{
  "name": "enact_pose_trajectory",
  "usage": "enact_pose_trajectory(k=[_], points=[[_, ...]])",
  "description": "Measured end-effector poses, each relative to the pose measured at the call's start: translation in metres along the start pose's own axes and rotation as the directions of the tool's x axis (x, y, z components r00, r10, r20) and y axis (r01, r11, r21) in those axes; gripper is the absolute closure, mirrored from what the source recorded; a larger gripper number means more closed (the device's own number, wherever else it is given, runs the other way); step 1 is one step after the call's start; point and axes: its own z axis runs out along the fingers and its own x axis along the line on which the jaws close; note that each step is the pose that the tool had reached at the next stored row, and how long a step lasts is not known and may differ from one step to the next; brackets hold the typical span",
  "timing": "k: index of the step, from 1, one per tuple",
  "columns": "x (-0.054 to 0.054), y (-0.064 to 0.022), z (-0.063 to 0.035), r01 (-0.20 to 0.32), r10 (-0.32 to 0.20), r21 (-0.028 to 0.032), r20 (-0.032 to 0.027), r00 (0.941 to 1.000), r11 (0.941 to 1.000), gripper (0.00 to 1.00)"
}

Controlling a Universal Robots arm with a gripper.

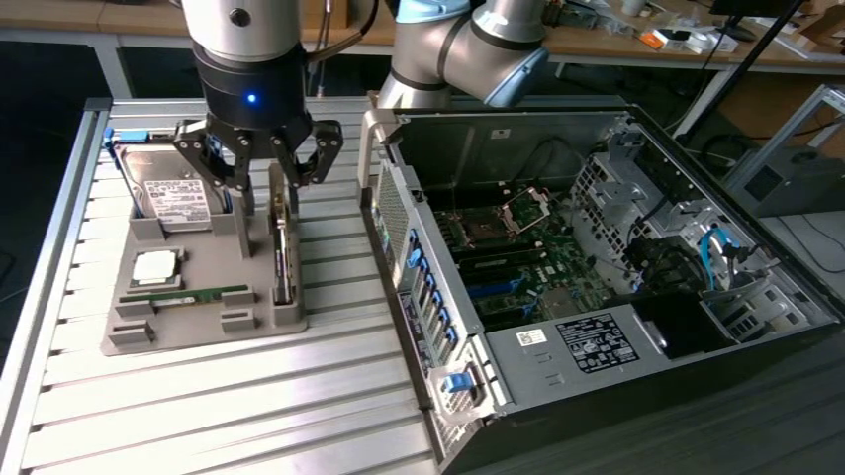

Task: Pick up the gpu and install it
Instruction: 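Pick up the gpu and move the gpu toward the slot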

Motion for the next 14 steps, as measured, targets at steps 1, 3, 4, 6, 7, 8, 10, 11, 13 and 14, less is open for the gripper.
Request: enact_pose_trajectory(k=[1, 3, 4, 6, 7, 8, 10, 11, 13, 14], points=[[0.0, 0.0, 0.0004, 0.0, 0.0, 0.0, 0.0, 1.0, 1.0, 0.52], [0.0, -0.0001, 0.0011, 0.0, 0.0, 0.0002, -0.0001, 1.0, 1.0, 0.52], [0.0001, -0.0001, 0.0016, 0.0, 0.0, 0.0004, -0.0001, 1.0, 1.0, 0.52], [0.0001, -0.0001, 0.0025, 0.0, 0.0, 0.0005, 0.0, 1.0, 1.0, 0.52], [0.0001, -0.0001, 0.0027, 0.0, 0.0, 0.0006, 0.0, 1.0, 1.0, 0.52], [0.0001, -0.0001, 0.0031, 0.0, 0.0, 0.0006, 0.0, 1.0, 1.0, 0.52], [0.0001, -0.0001, 0.0036, 0.0, 0.0, 0.0006, 0.0, 1.0, 1.0, 0.52], [0.0001, -0.0001, 0.0039, 0.0, 0.0, 0.0006, 0.0, 1.0, 1.0, 0.52], [0.0001, -0.0002, 0.0045, 0.0, 0.0, 0.0006, 0.0, 1.0, 1.0, 0.52], [0.0001, -0.0002, 0.0048, 0.0, 0.0, 0.0006, 0.0, 1.0, 1.0, 0.52]])
